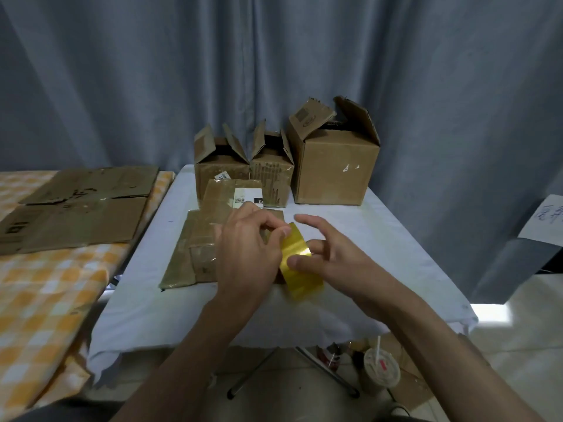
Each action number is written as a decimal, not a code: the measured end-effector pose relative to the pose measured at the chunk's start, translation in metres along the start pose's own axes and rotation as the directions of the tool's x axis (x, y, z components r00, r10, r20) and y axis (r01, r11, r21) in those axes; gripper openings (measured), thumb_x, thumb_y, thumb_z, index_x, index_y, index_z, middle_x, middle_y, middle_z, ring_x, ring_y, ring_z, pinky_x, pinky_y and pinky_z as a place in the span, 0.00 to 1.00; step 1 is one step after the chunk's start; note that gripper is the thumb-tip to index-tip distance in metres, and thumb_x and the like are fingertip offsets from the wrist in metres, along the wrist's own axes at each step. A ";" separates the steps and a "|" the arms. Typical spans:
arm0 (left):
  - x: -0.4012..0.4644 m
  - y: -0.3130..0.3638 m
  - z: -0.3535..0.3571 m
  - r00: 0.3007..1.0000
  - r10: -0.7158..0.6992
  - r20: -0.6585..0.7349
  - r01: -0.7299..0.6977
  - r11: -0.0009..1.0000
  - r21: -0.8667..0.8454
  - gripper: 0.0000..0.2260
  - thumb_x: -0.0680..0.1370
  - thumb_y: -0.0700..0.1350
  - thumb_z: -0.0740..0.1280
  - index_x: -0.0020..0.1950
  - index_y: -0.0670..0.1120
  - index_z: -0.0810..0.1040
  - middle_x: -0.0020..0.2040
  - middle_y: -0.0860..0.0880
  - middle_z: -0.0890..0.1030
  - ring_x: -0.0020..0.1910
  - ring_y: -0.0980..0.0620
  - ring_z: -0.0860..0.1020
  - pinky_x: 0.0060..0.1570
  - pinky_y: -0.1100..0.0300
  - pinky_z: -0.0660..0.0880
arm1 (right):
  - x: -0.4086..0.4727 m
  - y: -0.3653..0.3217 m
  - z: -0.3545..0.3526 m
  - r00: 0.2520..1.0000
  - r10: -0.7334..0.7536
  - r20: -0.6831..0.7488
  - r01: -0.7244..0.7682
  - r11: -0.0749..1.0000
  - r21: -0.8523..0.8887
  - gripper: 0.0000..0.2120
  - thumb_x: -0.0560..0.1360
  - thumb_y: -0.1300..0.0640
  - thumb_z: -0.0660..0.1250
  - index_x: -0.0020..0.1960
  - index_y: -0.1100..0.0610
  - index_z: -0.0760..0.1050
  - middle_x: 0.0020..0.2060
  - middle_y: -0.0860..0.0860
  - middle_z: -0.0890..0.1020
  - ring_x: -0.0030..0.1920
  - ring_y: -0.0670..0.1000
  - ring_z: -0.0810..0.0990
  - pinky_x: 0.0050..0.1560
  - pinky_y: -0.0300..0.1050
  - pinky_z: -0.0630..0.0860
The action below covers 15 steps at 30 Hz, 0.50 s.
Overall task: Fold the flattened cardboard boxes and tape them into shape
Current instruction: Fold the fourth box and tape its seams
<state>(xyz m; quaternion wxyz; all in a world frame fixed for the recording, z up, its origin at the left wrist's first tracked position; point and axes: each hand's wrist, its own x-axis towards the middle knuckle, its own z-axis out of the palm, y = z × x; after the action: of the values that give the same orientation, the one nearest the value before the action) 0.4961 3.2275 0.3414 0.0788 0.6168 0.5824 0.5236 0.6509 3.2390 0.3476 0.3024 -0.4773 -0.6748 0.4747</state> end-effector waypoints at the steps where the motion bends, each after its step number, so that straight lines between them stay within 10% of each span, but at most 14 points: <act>1: 0.000 0.001 -0.001 1.000 0.004 -0.022 -0.004 1.000 -0.005 0.04 0.75 0.42 0.73 0.42 0.50 0.81 0.42 0.55 0.77 0.45 0.53 0.76 0.54 0.40 0.74 | -0.002 0.000 0.004 0.999 -0.053 -0.009 0.053 0.998 -0.023 0.27 0.77 0.52 0.71 0.71 0.37 0.63 0.41 0.41 0.85 0.44 0.40 0.83 0.45 0.37 0.77; 10: 0.003 0.028 -0.015 0.974 0.154 -0.167 -0.174 0.979 -0.111 0.08 0.75 0.40 0.72 0.41 0.50 0.77 0.40 0.56 0.76 0.44 0.52 0.76 0.51 0.39 0.73 | 0.003 -0.011 -0.016 0.927 -0.314 -0.208 0.267 0.937 -0.223 0.04 0.81 0.49 0.64 0.53 0.42 0.68 0.36 0.46 0.78 0.35 0.46 0.74 0.34 0.42 0.72; 15: 0.008 0.022 -0.013 0.994 0.030 -0.103 -0.046 0.986 -0.161 0.05 0.76 0.41 0.72 0.41 0.48 0.79 0.43 0.52 0.77 0.47 0.54 0.76 0.51 0.58 0.74 | 0.001 -0.004 -0.027 0.935 -0.343 -0.091 0.313 0.918 -0.245 0.03 0.82 0.48 0.62 0.51 0.45 0.69 0.32 0.46 0.73 0.32 0.43 0.69 0.32 0.38 0.68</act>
<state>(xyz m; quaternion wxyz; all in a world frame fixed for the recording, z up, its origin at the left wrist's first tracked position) 0.4989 3.2204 0.3663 0.0898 0.5923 0.5288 0.6012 0.6723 3.2490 0.3608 0.3656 -0.4188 -0.7735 0.3044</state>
